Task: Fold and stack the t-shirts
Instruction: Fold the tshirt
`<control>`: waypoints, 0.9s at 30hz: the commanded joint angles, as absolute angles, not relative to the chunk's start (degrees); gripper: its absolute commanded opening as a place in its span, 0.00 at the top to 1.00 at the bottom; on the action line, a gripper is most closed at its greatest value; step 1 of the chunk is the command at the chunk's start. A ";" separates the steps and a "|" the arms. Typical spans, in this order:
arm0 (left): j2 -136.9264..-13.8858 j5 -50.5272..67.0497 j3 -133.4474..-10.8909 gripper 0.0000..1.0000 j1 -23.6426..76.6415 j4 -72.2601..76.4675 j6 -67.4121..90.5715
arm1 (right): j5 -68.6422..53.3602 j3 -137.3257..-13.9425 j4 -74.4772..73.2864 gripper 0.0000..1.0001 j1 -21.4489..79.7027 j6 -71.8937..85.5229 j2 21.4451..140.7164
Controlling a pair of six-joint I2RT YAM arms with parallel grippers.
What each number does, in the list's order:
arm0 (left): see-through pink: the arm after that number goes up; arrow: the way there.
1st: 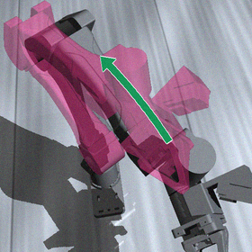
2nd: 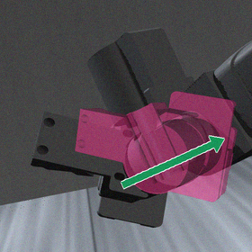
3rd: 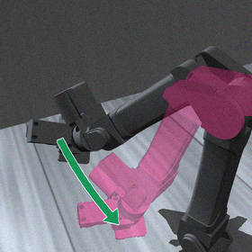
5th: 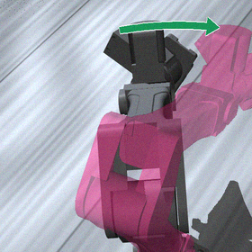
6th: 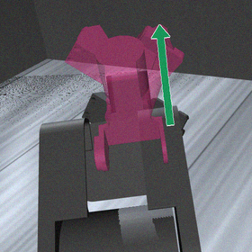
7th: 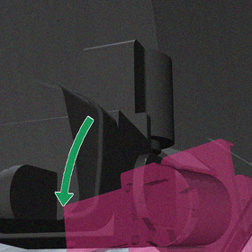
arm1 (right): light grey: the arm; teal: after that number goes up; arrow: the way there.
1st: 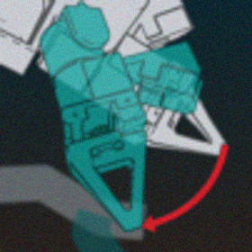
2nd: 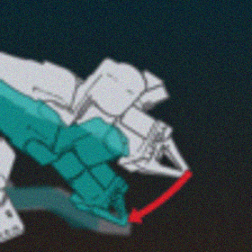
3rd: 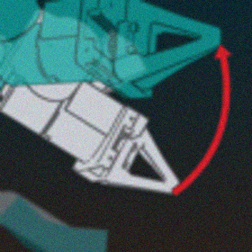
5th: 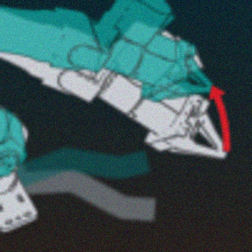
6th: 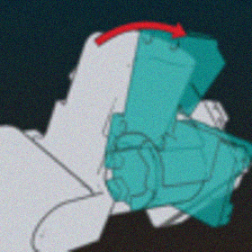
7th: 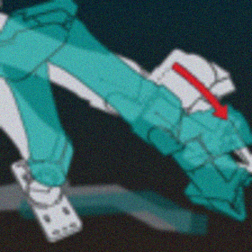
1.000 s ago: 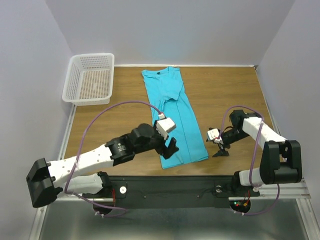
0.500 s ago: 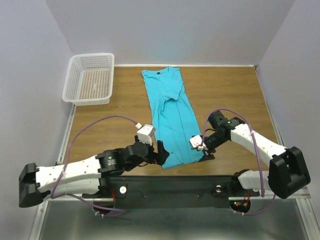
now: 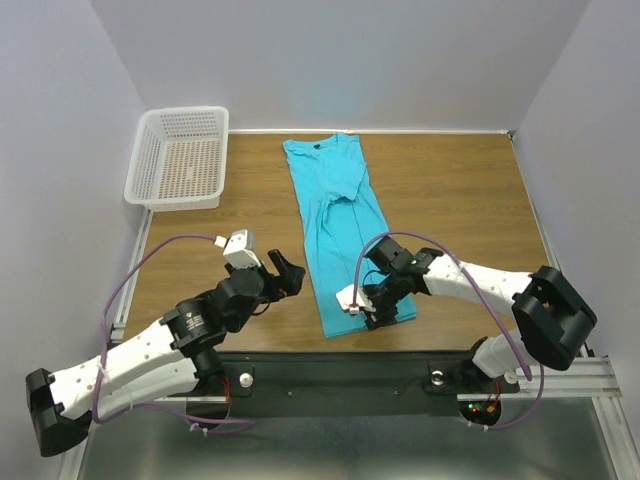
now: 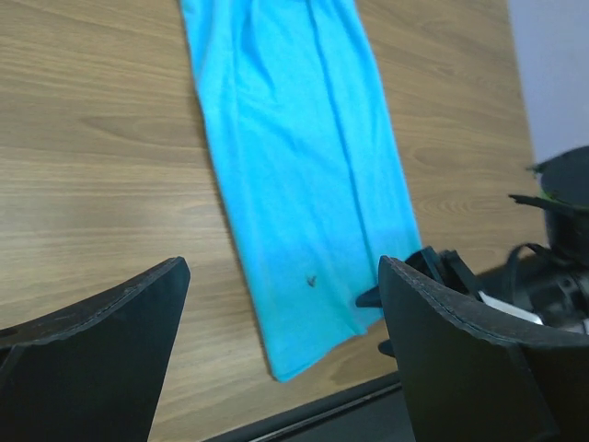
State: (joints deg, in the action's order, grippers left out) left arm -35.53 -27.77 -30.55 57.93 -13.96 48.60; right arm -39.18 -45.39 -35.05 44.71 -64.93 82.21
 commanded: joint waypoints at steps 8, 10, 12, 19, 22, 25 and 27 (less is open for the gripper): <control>-33.58 -28.56 -31.73 0.05 55.28 -14.68 48.51 | -35.86 -46.14 -29.18 0.45 48.96 -60.47 84.02; -32.44 -28.48 -30.94 0.05 55.11 -14.76 49.21 | -35.16 -45.88 -29.09 0.48 49.13 -60.29 84.20; -31.73 -28.48 -30.59 0.05 55.20 -14.68 49.57 | -34.63 -45.62 -28.83 0.51 49.04 -60.21 84.29; -31.73 -27.95 -30.41 0.05 55.11 -14.33 48.87 | -32.43 -44.30 -28.39 0.58 49.04 -60.03 83.50; -32.17 -27.77 -30.24 0.05 54.93 -14.06 48.69 | -32.34 -43.77 -28.21 0.64 49.13 -59.94 83.32; -32.08 -27.51 -29.88 0.05 54.84 -13.71 48.69 | -32.61 -43.42 -28.21 0.76 49.13 -59.42 82.88; -31.99 -27.16 -29.45 0.05 54.76 -13.45 48.78 | -32.70 -43.42 -28.30 0.89 49.13 -58.98 82.18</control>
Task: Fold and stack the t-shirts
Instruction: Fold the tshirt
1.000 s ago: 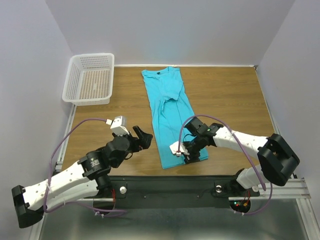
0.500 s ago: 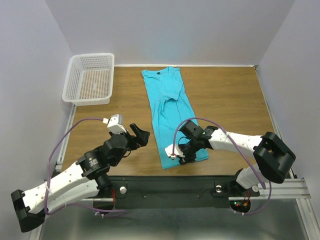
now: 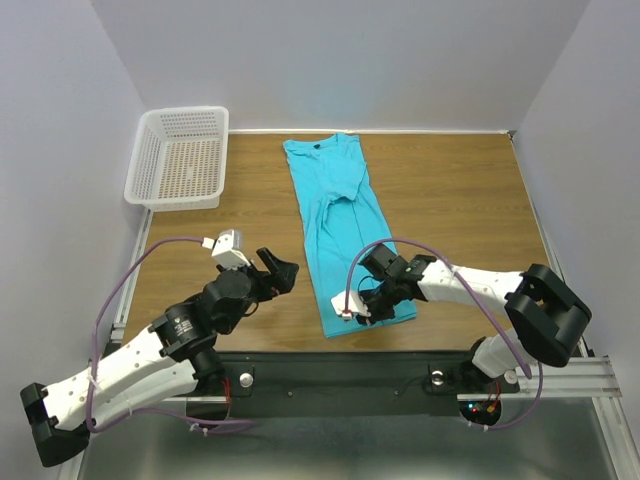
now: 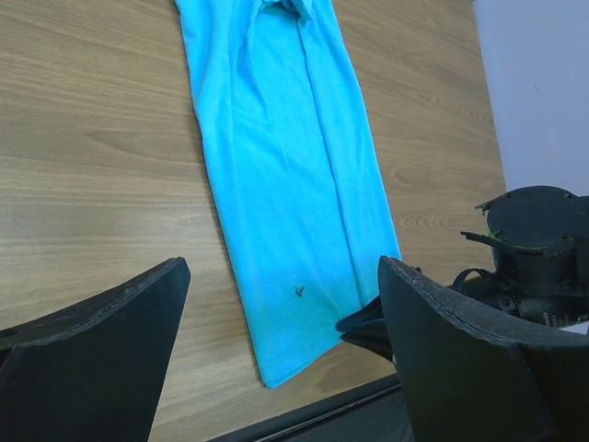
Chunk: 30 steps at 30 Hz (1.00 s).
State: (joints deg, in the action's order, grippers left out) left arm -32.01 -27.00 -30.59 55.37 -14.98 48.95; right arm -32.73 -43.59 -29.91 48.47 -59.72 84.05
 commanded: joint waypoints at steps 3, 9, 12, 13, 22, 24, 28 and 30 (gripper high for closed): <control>-31.91 -26.72 -29.09 0.05 54.76 -13.18 48.96 | -32.87 -43.24 -28.48 0.99 49.04 -58.10 80.69; -32.25 -25.84 -28.65 0.05 54.58 -12.40 48.96 | -34.01 -43.50 -30.76 0.99 49.13 -56.52 78.49; -33.13 -24.88 -28.04 0.05 54.40 -11.34 49.04 | -34.45 -43.86 -32.25 0.99 49.04 -56.07 77.87; -33.40 -24.70 -27.86 0.05 54.40 -11.08 49.04 | -34.37 -43.77 -32.52 0.99 49.04 -55.99 77.78; -36.21 -23.20 -27.60 0.05 53.62 -8.62 48.25 | -34.19 -42.45 -36.74 0.99 49.22 -55.72 75.24; -37.34 -23.03 -27.69 0.05 53.18 -7.57 47.55 | -34.19 -42.10 -36.65 0.99 49.22 -55.72 75.15; -42.00 -21.54 -28.64 0.05 49.49 -2.21 45.44 | -34.54 -41.75 -36.04 0.99 49.22 -55.81 76.55; -45.33 -17.16 -29.79 0.07 44.93 2.00 43.07 | -34.72 -42.01 -35.95 0.99 49.22 -55.37 76.90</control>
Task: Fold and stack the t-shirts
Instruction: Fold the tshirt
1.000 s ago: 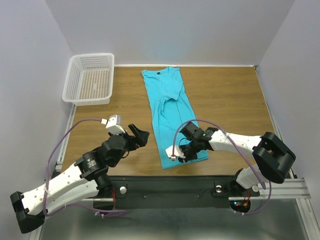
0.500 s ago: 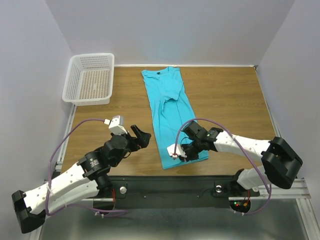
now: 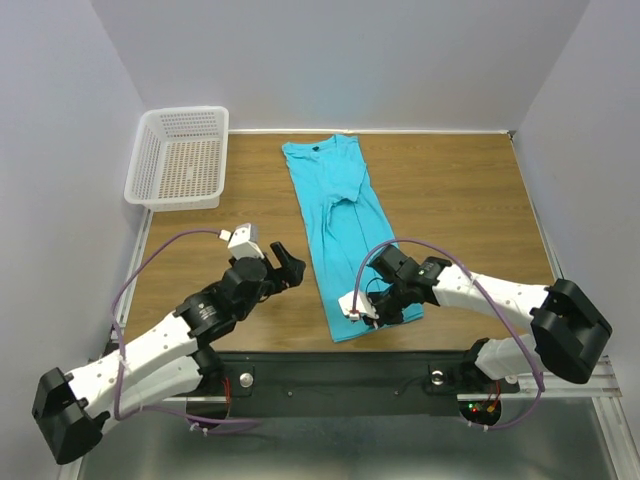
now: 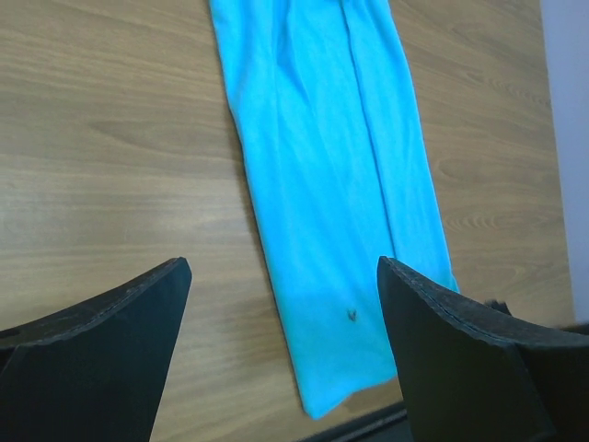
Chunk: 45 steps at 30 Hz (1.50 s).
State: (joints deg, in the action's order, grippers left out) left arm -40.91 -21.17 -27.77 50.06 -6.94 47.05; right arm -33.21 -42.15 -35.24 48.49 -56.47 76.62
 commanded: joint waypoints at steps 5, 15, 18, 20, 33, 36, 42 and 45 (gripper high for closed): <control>-56.76 -7.93 -34.53 0.13 39.21 6.76 38.51 | -34.01 -40.70 -36.04 1.00 49.22 -54.76 75.59; -56.61 -1.51 -30.86 0.15 38.06 7.82 37.62 | -33.75 -38.50 -36.04 0.72 49.22 -53.35 74.88; -53.45 1.74 -28.66 0.15 37.97 7.82 37.36 | -32.70 -40.07 -36.12 0.50 49.22 -51.86 72.87; -52.21 4.55 -27.60 0.15 38.06 7.47 36.66 | -30.34 -41.56 -36.82 0.47 48.96 -50.46 70.59; -51.93 19.60 -25.93 0.20 41.12 -1.22 39.63 | -26.37 -35.61 -45.97 0.42 28.75 -63.18 60.65; -55.54 16.81 -26.01 0.20 49.02 -1.14 45.07 | -26.02 -33.31 -46.23 0.42 24.18 -66.08 59.24; -64.50 11.44 -29.96 0.20 60.01 -1.93 47.39 | -27.24 -33.84 -48.69 0.42 20.66 -70.04 61.34; -67.75 7.92 -33.74 0.20 64.66 -2.98 41.52 | -28.74 -34.54 -49.74 0.42 20.74 -72.07 62.93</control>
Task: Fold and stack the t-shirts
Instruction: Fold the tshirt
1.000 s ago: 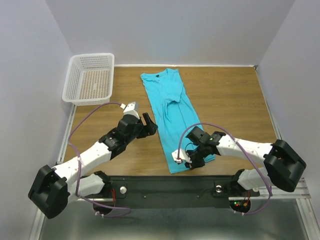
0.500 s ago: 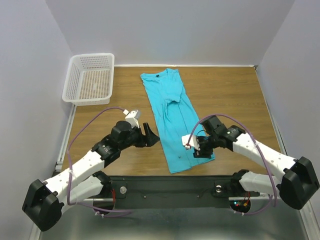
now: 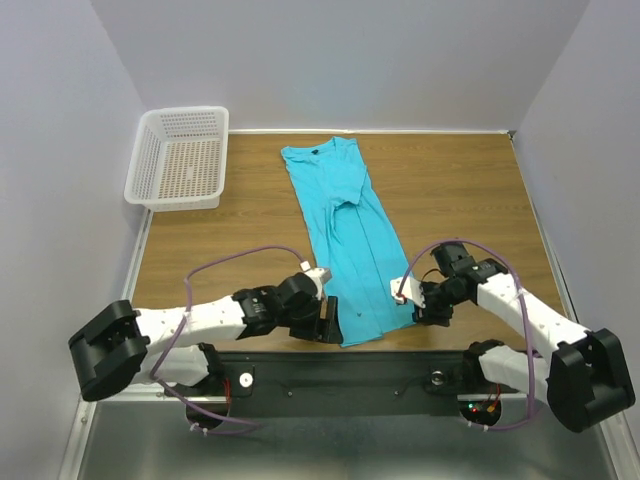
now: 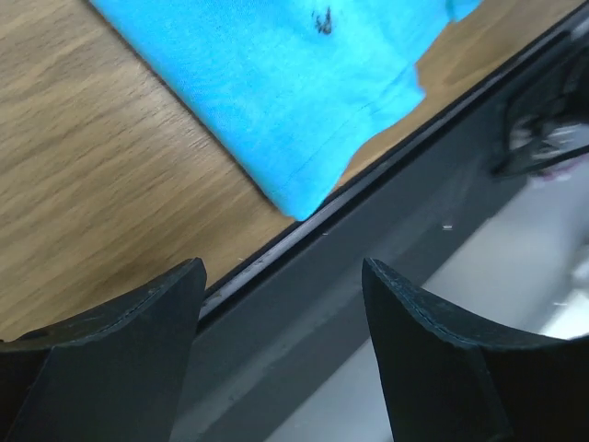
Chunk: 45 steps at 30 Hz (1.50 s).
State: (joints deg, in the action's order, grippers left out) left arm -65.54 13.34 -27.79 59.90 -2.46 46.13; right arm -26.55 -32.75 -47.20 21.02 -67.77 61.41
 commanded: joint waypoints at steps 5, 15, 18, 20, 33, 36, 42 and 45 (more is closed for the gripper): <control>-72.33 0.54 -42.18 0.20 72.41 -4.57 29.55 | -29.70 -35.94 -50.36 0.42 20.30 -73.65 67.06; -72.69 -6.85 -41.14 0.24 78.04 -0.27 16.43 | -35.51 -40.08 -54.22 0.42 14.24 -79.53 71.28; -71.90 -10.10 -38.50 0.23 78.92 2.00 18.80 | -37.00 -39.90 -55.11 0.42 14.06 -82.35 73.03; -69.88 -11.94 -35.96 0.23 79.63 4.12 20.21 | -38.14 -39.99 -56.07 0.42 14.06 -84.19 74.61; -62.49 -15.64 -26.46 0.23 80.95 13.88 27.86 | -33.40 -37.27 -52.39 0.44 14.24 -87.10 78.66; -60.56 -16.61 -25.32 0.23 80.95 14.41 28.56 | -32.61 -35.78 -50.45 0.45 14.41 -87.10 78.49; -57.57 -14.77 -19.69 0.23 80.95 20.21 32.43 | -28.83 -31.55 -45.27 0.51 15.91 -85.44 76.56; -60.46 -13.63 -20.47 0.23 80.95 20.39 31.91 | -28.57 -31.47 -44.30 0.57 16.00 -84.82 76.12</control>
